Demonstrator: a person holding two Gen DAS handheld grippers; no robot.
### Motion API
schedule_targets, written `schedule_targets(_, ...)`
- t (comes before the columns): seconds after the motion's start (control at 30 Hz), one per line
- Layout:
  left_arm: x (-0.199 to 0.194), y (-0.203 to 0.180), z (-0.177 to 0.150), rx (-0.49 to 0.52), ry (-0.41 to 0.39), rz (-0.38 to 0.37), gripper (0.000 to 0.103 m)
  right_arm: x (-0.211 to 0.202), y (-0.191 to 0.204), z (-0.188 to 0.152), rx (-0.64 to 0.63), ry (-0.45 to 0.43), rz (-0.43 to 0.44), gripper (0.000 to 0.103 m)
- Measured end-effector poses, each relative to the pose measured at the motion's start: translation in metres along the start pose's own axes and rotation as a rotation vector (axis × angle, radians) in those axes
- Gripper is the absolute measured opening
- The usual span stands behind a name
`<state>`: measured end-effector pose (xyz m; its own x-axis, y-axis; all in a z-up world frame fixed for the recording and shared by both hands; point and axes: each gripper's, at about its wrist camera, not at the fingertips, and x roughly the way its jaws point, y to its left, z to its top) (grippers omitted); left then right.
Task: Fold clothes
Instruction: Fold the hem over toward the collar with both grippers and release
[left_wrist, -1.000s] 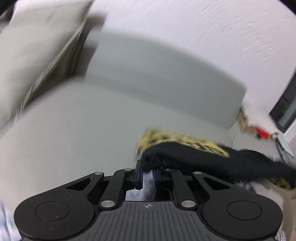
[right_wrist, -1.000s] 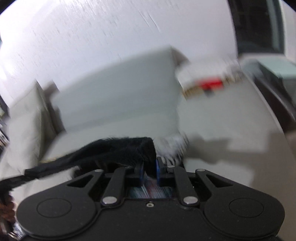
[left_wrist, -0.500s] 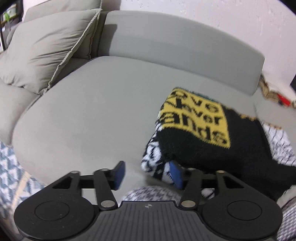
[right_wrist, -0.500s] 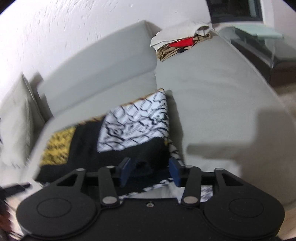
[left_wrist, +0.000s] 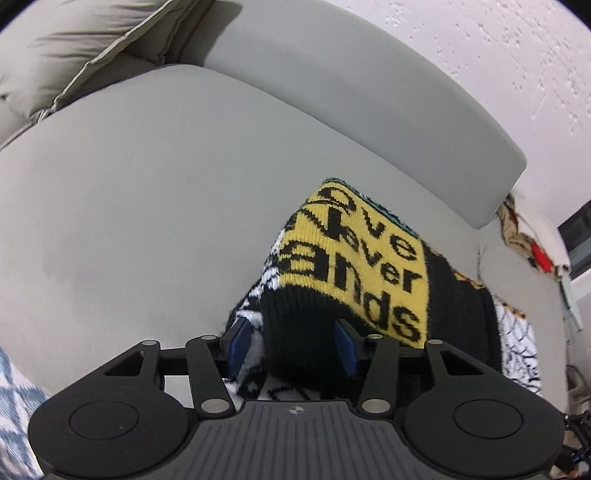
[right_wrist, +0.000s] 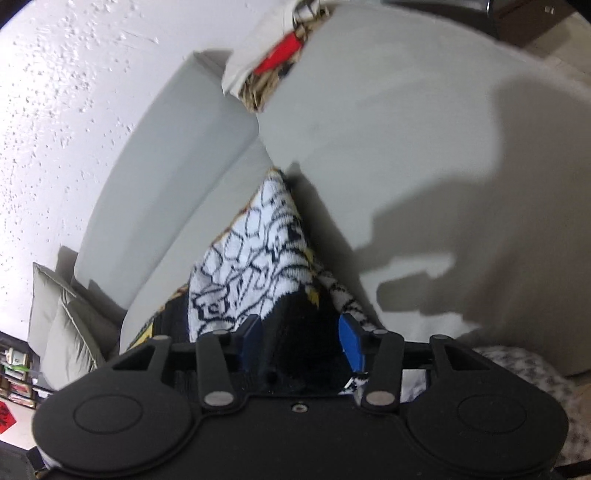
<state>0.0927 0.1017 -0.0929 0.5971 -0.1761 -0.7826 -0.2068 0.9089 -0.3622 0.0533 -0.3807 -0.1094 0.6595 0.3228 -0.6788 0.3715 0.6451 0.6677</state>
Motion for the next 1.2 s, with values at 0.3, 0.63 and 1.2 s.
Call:
schedule_targets(0.3, -0.009, -0.028, 0.005, 0.141, -0.042, 0.07, 0.016, 0.01, 0.049, -0.006, -0.187, -0.045, -0.112, 0.014)
schedule_targets(0.63, 0.014, -0.029, -0.014, 0.244, 0.071, 0.23, 0.018, 0.021, 0.045, -0.013, -0.349, -0.008, -0.297, 0.012)
schedule_targets(1.2, -0.038, -0.076, -0.013, 0.436, -0.171, 0.242, 0.042, -0.027, 0.1, -0.022, -0.453, -0.154, -0.154, 0.018)
